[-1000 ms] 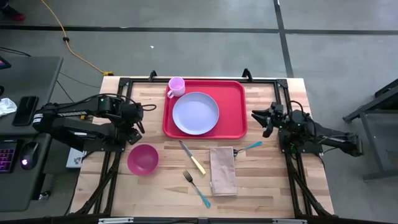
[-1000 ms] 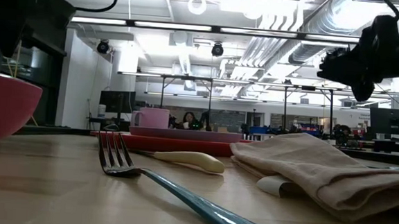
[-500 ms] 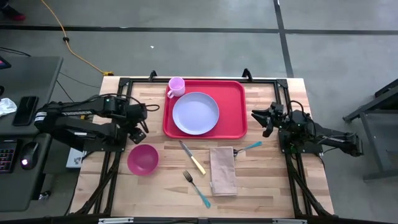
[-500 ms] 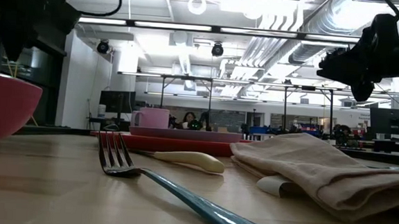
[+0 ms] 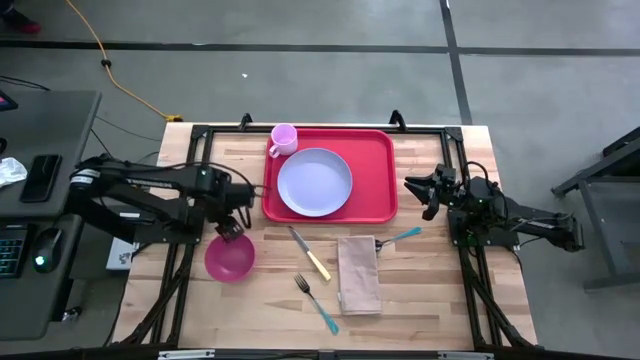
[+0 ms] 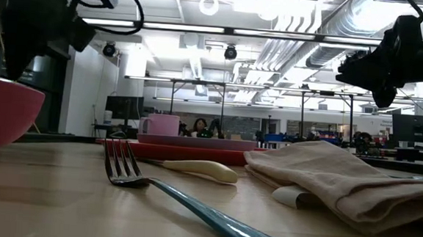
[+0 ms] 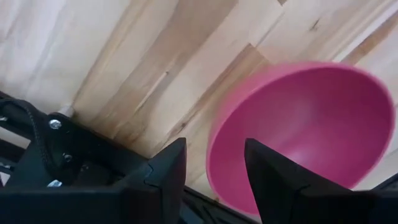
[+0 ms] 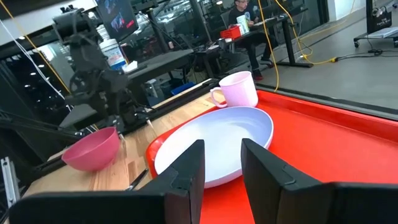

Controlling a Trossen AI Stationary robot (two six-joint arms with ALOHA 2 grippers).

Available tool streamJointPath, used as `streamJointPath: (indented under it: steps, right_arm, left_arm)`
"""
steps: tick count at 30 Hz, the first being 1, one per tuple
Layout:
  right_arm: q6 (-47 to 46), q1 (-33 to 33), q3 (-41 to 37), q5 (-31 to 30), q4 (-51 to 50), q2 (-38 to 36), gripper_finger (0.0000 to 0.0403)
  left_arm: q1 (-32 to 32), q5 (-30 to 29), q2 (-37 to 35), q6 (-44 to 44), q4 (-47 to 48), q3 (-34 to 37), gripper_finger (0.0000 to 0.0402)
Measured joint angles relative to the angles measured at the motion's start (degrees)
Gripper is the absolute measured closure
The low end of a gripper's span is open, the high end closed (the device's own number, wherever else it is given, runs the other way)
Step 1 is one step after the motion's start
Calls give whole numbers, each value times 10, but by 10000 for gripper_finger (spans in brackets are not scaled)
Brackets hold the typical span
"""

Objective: Set up tray
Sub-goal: Put the pink bowl on top of the light blue plate on the orange serving tray

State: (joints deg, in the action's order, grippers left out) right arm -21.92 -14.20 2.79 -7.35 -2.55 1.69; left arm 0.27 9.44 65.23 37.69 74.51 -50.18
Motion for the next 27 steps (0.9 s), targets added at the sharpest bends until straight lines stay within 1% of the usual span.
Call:
streamJointPath:
  steps: [2,7,13,19,27]
  right_arm:
    - [0,0,0,-2,0,0,320]
    - [-1,0,0,-12,0,0,320]
    - [-1,0,0,-10,3,0,320]
    - [-5,0,0,-6,3,0,320]
    - [-12,0,0,5,3,0,320]
  left_arm:
    - [-25,-1,8,1,0,0,208]
    - [-83,-45,14,31,-3,0,208]
    - [-125,-56,14,46,-14,0,208]
    - [-146,-63,14,46,-46,11,208]
    - [-146,-66,14,46,-44,43,208]
